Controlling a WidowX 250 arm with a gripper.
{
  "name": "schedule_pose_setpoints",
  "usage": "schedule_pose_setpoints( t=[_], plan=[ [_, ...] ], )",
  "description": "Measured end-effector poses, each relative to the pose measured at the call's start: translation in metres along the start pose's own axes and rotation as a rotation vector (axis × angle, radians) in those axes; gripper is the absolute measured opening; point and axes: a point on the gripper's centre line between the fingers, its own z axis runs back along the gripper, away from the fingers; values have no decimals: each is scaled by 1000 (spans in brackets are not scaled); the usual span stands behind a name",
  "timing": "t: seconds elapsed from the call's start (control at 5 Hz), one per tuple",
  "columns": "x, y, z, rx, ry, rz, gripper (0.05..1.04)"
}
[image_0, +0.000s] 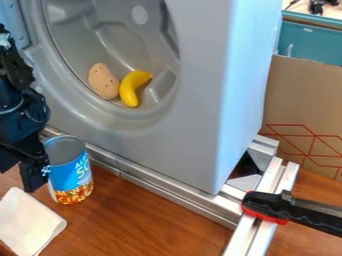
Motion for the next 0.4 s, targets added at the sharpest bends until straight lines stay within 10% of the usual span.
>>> schedule_pose_setpoints(
  t=[0.4],
  plan=[
    [-7,-2,-15,-4,42,-63,1000]
  ],
)
